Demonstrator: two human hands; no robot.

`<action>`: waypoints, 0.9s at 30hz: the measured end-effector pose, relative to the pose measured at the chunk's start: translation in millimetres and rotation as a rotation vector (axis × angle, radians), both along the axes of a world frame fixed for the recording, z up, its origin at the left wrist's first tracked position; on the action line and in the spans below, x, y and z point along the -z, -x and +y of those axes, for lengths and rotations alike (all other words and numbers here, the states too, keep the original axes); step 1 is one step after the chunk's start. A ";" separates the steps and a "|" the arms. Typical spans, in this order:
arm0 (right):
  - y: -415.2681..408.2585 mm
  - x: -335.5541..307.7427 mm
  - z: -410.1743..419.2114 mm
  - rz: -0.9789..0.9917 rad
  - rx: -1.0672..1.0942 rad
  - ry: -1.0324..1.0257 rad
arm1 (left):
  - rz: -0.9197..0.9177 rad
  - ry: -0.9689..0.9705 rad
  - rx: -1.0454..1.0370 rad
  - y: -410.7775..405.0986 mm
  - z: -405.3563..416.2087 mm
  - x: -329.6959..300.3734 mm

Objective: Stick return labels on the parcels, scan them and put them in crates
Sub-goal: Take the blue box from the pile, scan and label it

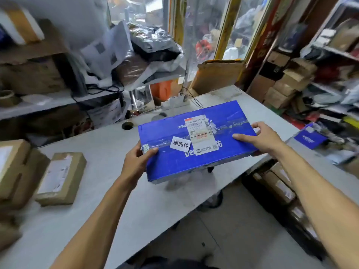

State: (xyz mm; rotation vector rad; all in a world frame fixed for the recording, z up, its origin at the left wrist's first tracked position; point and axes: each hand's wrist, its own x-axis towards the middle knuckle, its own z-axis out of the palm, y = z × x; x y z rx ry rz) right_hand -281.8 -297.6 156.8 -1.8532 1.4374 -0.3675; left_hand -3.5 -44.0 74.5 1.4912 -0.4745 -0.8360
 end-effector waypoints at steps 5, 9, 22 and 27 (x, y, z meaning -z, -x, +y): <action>128.3 4.6 -11.6 0.051 0.128 -0.028 | -0.053 0.019 0.291 71.6 -92.3 -9.2; 237.7 24.1 -19.0 0.032 0.287 -0.055 | -0.096 -0.021 0.450 152.9 -164.7 -4.0; 475.8 120.0 35.6 -0.051 0.836 -0.261 | -0.116 -0.096 0.875 396.1 -299.9 41.0; 521.5 165.8 58.4 -0.068 0.969 -0.373 | -0.094 -0.214 1.055 453.4 -331.3 68.5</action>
